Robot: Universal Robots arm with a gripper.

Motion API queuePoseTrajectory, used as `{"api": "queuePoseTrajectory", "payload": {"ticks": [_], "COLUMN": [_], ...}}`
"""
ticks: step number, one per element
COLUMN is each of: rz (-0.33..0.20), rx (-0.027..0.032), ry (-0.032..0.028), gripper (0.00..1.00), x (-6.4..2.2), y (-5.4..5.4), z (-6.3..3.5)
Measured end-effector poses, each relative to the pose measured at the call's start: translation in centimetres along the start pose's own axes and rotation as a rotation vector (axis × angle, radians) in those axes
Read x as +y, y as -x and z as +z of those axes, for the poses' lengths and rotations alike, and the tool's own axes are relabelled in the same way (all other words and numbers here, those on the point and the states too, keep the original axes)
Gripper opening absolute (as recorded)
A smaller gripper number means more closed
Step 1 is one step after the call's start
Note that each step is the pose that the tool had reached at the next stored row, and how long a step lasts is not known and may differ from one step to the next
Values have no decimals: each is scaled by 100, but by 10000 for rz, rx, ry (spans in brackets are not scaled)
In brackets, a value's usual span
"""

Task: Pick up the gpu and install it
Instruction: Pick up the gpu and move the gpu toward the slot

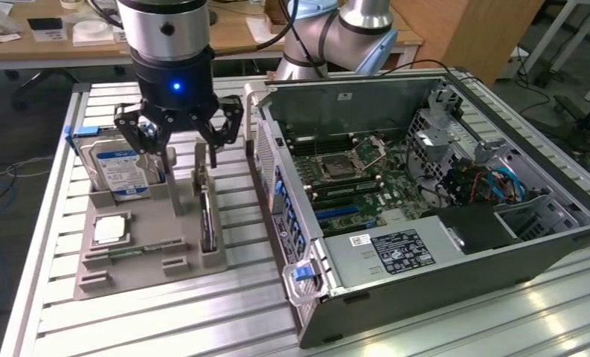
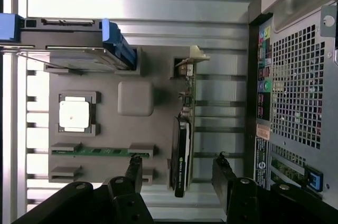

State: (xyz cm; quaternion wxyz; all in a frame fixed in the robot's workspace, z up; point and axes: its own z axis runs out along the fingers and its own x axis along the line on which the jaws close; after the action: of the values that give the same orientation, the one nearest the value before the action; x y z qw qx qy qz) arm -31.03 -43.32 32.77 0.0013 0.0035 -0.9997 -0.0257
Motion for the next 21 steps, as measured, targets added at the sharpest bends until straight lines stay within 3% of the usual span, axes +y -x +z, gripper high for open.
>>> {"api": "queuePoseTrajectory", "payload": {"ticks": [21], "rz": [-1], "rx": [-12], "ry": [-4], "gripper": [65], "x": [-64], "y": [69], "z": [351]}}
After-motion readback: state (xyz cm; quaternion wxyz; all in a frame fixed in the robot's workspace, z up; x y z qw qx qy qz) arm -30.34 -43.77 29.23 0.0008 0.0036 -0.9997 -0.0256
